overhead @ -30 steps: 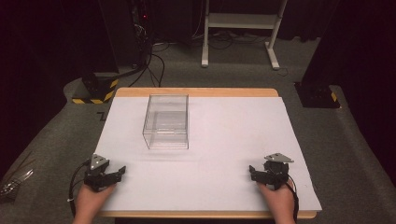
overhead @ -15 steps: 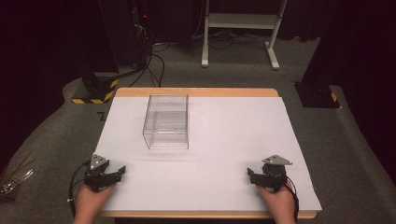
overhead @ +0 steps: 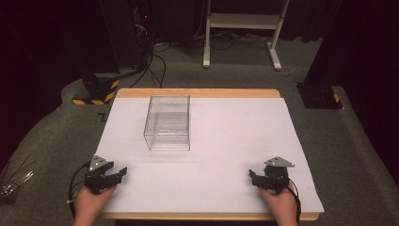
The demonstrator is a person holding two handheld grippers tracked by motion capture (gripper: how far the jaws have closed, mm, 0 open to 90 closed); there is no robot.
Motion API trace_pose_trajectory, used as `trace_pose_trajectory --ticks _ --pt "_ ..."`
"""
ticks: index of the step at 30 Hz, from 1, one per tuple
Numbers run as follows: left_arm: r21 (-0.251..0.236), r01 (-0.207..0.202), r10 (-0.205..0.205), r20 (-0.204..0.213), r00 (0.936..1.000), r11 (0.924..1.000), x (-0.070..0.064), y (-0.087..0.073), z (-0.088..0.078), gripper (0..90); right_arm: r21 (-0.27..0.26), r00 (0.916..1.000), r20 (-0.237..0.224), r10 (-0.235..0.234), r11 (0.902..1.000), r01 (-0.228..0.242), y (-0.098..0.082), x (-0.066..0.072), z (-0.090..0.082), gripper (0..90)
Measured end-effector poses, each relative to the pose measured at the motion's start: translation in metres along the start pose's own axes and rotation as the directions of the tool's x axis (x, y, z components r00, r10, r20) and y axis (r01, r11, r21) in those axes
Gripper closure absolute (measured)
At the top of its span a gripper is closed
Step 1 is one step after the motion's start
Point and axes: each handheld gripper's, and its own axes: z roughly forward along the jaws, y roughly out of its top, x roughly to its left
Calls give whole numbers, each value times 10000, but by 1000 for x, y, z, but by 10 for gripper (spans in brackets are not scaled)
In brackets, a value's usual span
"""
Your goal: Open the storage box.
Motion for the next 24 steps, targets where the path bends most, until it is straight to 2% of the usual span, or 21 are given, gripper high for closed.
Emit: trace_pose_trajectory --ticks 5,11,14,16,24 --pt "-213 -188 191 122 9997 9996 -8 4 -3 376 -2 10000 0 0 10000 0 0 0 0 164" --pt "-390 -512 531 492 9974 9979 -20 9 -5 376 -3 10000 0 -3 10000 3 0 0 0 164" --pt "-561 -515 545 540 9971 9971 -23 11 -6 365 -4 10000 1 -4 10000 4 0 0 0 164" --pt "-778 -424 484 758 9959 9961 -26 14 -8 363 -2 10000 3 -7 10000 7 0 0 0 164" --pt "-1090 -388 507 1086 9928 9933 -35 17 -11 355 -9 10000 10 -18 10000 18 0 0 0 165"
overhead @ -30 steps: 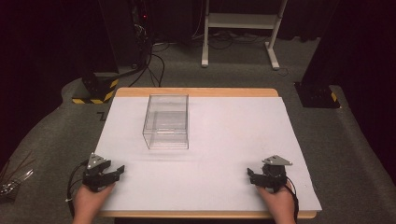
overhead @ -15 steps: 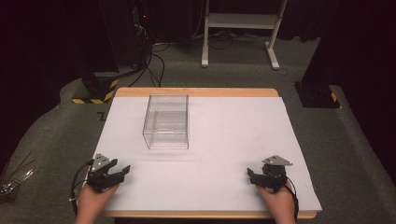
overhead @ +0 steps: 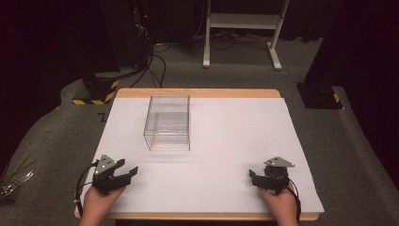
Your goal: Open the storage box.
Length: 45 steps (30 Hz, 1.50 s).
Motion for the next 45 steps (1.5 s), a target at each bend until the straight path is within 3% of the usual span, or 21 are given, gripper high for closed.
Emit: trace_pose_trajectory --ticks 7,17,23,28,34,37,45 --pt "-457 127 -104 504 9987 9989 -9 4 -1 355 1 10000 -4 1 10000 -1 0 0 0 164" --pt "-585 -437 473 605 9970 9973 -25 11 2 361 -6 10000 -1 -21 10000 21 0 0 0 164" --pt "-571 -377 420 765 9962 9977 -29 17 4 364 -6 10000 -1 -21 10000 21 0 0 0 165" --pt "-500 -87 141 1068 9942 9987 -29 23 6 364 -10 10000 0 -29 10000 29 0 0 0 165" --pt "-322 -82 110 899 9959 9994 -30 32 10 361 -14 10000 5 -32 10000 32 0 0 0 165" --pt "-354 -260 282 658 9974 9990 -33 37 13 361 -19 10000 8 -51 10000 51 0 0 0 166" --pt "-411 -444 477 819 9955 9982 -35 47 20 361 -18 10000 10 -51 10000 51 0 0 0 166"
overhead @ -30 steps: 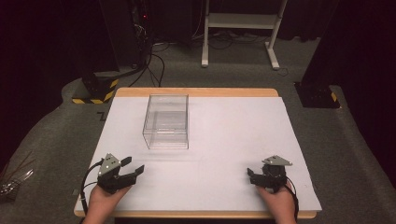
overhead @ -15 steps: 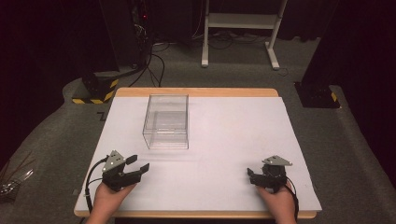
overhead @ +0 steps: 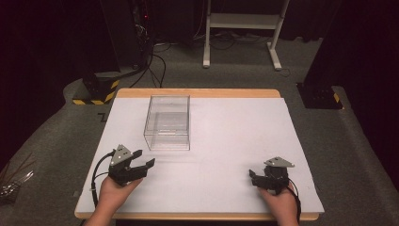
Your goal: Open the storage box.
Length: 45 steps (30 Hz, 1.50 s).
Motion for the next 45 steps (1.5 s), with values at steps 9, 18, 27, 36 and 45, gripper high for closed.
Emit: trace_pose_trajectory --ticks 9,18,27,36,45 --pt "-226 180 -176 163 9997 9996 2 6 10 379 0 10000 -6 5 10000 -5 0 0 0 166" --pt "-92 336 -336 11 9994 9994 3 11 23 433 1 10000 -6 4 10000 -4 0 0 0 166" --pt "9 283 -283 61 9996 9996 4 16 32 412 1 10000 -8 2 10000 -2 0 0 0 166" --pt "89 259 -262 254 9993 9996 7 24 38 388 2 10000 -9 3 10000 -3 0 0 0 167" --pt "234 644 -657 604 9960 9976 16 30 51 368 1 10000 -11 15 10000 -15 0 0 0 167"
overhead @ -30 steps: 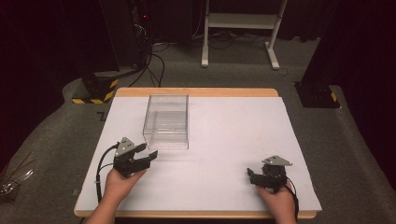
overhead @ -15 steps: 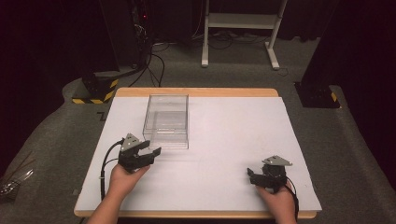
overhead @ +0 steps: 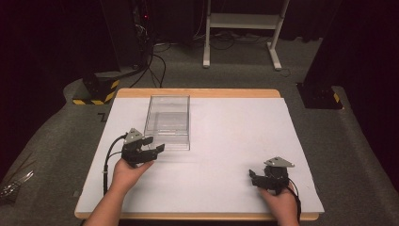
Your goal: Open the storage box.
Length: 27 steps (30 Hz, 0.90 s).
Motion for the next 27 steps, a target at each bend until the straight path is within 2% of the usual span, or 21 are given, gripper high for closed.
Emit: trace_pose_trajectory --ticks 4,8,12,22,26,27 --pt "-115 -109 109 -30 9999 9999 1 -1 7 368 -3 10000 -1 -16 10000 16 0 0 0 167" --pt "-450 93 -90 83 9999 9989 5 0 11 400 -1 10000 3 -18 10000 18 0 0 0 168" --pt "-639 117 -112 76 9999 9979 8 0 12 446 -4 10000 5 -18 10000 18 0 0 0 168" --pt "-1039 73 -20 511 9987 9946 13 -3 18 553 -31 10000 22 -22 10000 22 0 0 0 169" --pt "-1130 107 -32 663 9978 9935 13 -3 19 558 -13 10000 27 -44 10000 44 0 0 0 169" --pt "-1214 108 -9 811 9967 9925 13 -4 20 548 -11 10000 25 -40 10000 40 0 0 0 169"
